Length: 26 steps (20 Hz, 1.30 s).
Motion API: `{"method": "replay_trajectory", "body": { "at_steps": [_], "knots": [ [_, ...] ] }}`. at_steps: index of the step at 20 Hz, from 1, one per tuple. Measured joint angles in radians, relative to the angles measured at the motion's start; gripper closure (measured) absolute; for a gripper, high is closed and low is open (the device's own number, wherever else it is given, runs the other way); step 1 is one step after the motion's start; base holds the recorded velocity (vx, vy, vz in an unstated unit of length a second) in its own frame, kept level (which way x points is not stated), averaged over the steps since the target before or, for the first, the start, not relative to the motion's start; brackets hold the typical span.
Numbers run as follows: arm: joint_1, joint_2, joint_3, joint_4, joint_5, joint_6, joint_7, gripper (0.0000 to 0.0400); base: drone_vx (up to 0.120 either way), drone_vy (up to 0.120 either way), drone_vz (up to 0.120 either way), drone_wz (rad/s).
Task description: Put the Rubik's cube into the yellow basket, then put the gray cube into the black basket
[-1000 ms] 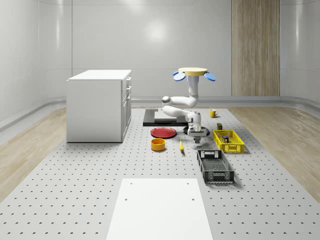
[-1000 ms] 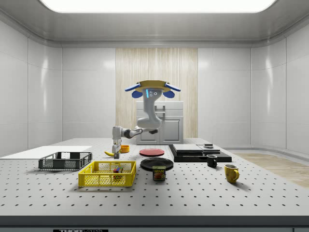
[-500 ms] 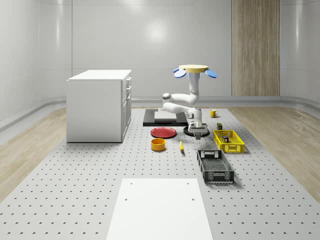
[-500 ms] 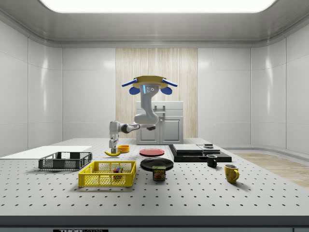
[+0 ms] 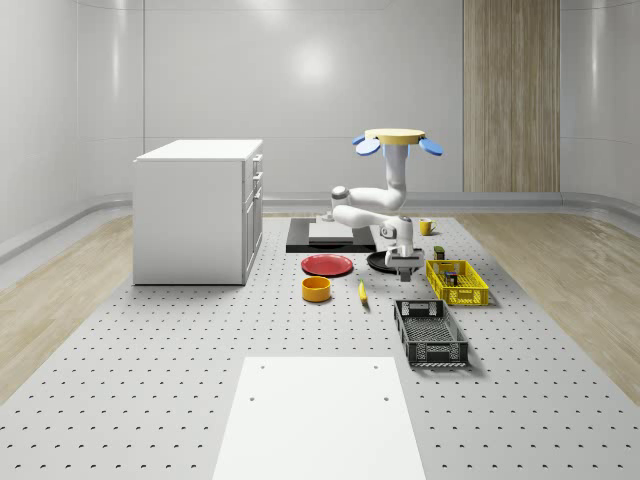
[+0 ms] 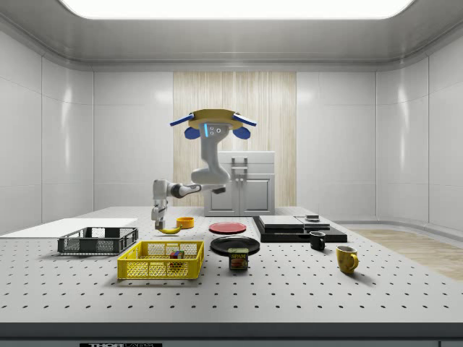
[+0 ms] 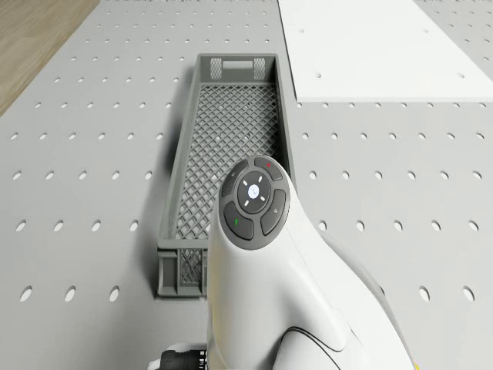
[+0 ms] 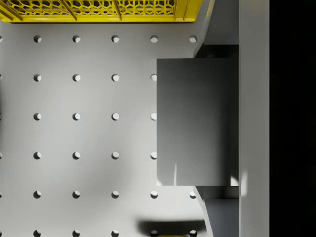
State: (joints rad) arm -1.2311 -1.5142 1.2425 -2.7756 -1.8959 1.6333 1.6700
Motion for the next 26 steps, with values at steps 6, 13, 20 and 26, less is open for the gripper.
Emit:
{"method": "replay_trajectory", "body": {
  "at_steps": [6, 13, 20, 26],
  "knots": [
    [-0.001, -0.002, 0.000, 0.000, 0.001, 0.001, 0.000, 0.0149, 0.120, 0.073, 0.000, 0.000],
    [-0.001, -0.003, 0.001, 0.000, 0.002, 0.003, 0.001, 0.0149, 0.120, 0.000, 0.000, 0.000],
    [-0.002, -0.005, 0.001, 0.000, 0.002, 0.004, 0.001, 0.0149, 0.120, 0.000, 0.000, 0.000],
    [-0.002, -0.006, 0.001, 0.000, 0.003, 0.006, 0.002, 0.0149, 0.120, 0.000, 0.000, 0.000]
  ]
}}
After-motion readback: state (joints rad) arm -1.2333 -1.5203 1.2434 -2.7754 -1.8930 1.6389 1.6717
